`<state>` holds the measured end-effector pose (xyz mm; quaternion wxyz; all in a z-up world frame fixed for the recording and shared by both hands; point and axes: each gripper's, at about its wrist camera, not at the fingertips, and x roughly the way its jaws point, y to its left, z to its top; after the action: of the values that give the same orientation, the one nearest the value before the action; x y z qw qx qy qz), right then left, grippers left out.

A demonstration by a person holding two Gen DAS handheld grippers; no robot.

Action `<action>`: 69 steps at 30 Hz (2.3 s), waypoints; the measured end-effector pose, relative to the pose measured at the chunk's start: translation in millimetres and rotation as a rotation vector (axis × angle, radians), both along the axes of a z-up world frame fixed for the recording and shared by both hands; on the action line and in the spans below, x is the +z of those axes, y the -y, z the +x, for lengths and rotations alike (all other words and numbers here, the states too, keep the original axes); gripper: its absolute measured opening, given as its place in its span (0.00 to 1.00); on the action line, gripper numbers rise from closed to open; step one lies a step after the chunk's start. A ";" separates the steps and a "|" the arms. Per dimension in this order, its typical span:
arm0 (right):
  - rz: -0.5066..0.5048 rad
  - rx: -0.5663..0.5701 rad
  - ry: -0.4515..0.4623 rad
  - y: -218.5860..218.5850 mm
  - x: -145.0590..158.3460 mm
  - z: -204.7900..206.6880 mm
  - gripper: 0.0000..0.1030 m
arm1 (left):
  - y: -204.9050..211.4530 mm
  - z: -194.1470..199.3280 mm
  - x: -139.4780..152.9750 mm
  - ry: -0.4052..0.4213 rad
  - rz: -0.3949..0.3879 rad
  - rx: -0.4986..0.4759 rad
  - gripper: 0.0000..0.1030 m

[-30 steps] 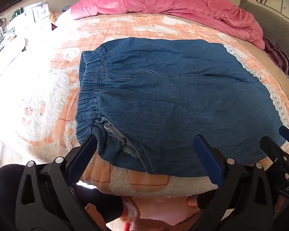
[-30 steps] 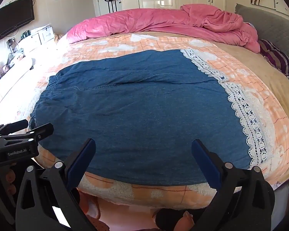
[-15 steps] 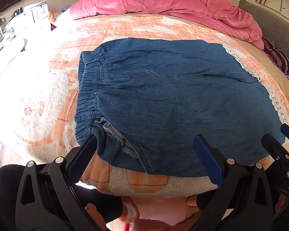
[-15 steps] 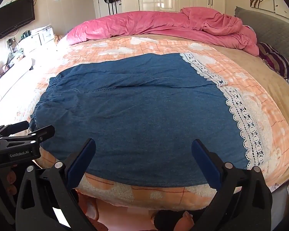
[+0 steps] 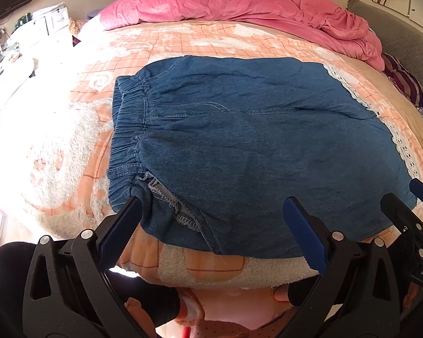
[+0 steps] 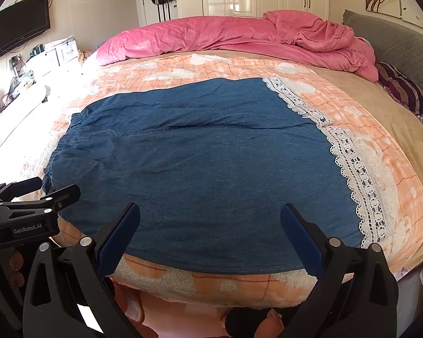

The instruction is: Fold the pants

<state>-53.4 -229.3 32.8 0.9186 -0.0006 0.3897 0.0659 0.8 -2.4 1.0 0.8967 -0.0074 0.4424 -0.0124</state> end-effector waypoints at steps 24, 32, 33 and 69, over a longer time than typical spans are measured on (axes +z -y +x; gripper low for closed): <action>-0.016 0.008 0.004 -4.5 -1.6 -0.5 0.96 | -1.0 0.2 -0.7 0.000 -0.003 -0.004 0.91; -0.011 0.024 0.001 -8.0 -2.7 6.4 0.96 | -5.8 3.0 0.2 -0.005 -0.010 0.004 0.91; -0.011 0.026 -0.001 -8.1 -3.0 8.0 0.96 | -6.7 3.9 0.2 -0.006 -0.010 0.005 0.91; -0.124 0.416 -0.069 -100.5 11.0 270.9 0.96 | -142.4 208.7 -15.0 -0.121 -0.093 0.039 0.66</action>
<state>217.5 -128.8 43.8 0.8695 -0.1352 0.4158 0.2299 209.5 140.0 -14.0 0.8671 -0.0586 0.4945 -0.0149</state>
